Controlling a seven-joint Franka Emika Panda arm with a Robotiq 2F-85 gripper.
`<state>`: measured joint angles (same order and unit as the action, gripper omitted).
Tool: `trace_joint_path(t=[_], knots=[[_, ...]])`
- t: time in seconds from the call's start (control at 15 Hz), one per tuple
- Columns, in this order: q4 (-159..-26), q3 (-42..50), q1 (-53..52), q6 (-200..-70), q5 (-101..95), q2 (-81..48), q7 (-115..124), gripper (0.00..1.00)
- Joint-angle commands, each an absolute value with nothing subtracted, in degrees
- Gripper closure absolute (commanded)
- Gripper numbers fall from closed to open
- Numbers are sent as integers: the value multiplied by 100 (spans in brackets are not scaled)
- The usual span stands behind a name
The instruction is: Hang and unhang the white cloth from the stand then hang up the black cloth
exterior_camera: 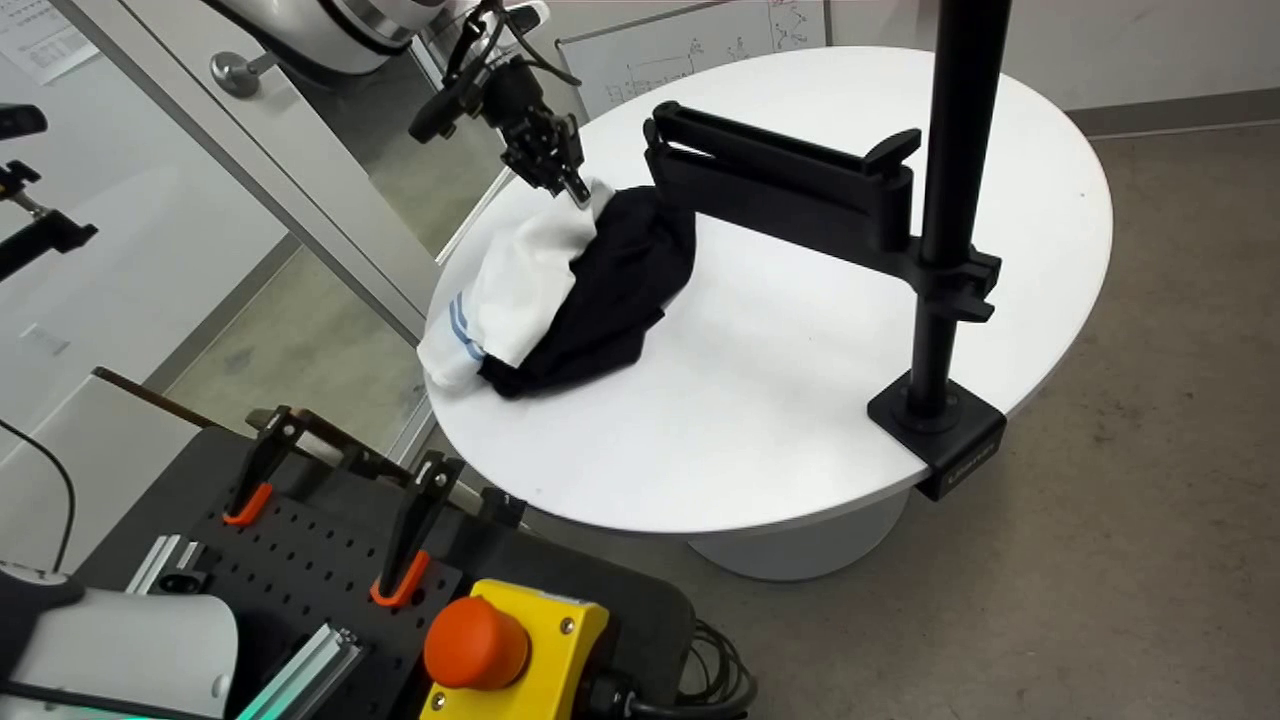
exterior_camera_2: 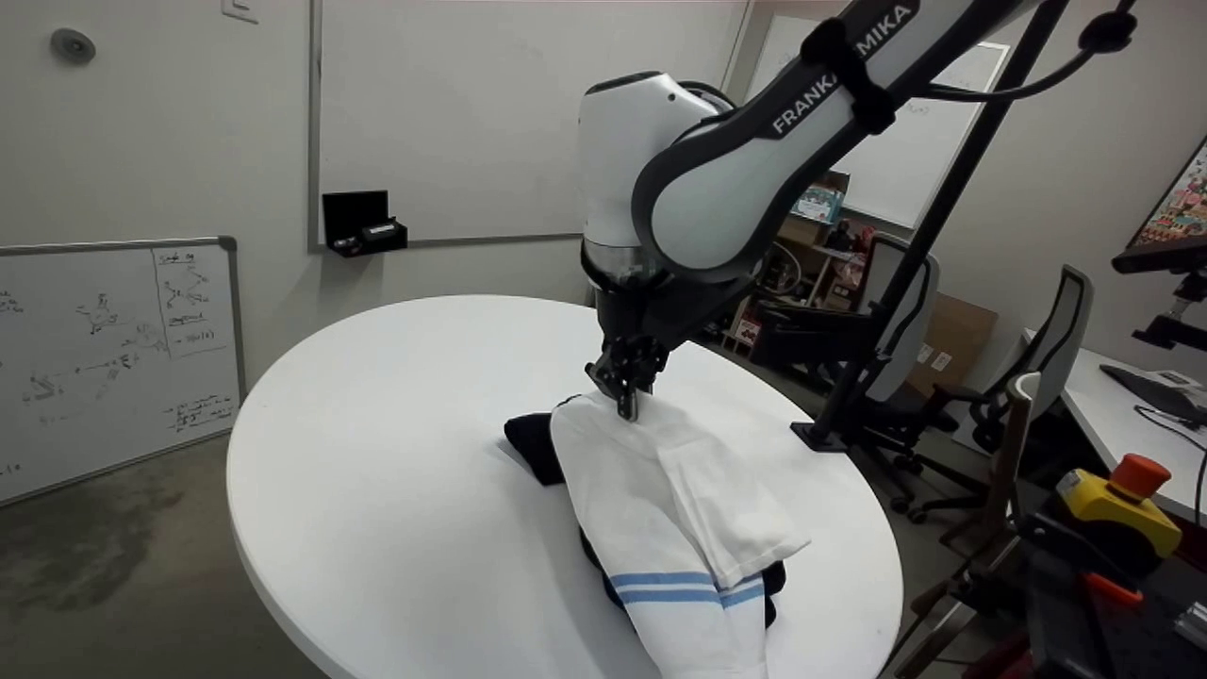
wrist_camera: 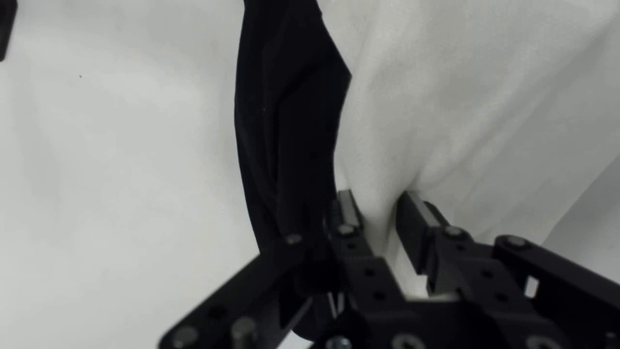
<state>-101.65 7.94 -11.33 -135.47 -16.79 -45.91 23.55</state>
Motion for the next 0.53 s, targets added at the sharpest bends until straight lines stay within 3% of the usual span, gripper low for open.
trace_joint_path(t=[0.0,0.47], knots=[[-9997,771,-1117,-13328,-1524,-4621,2232,99],[-10552,632,-904,-13414,-1433,-3839,1760,99]])
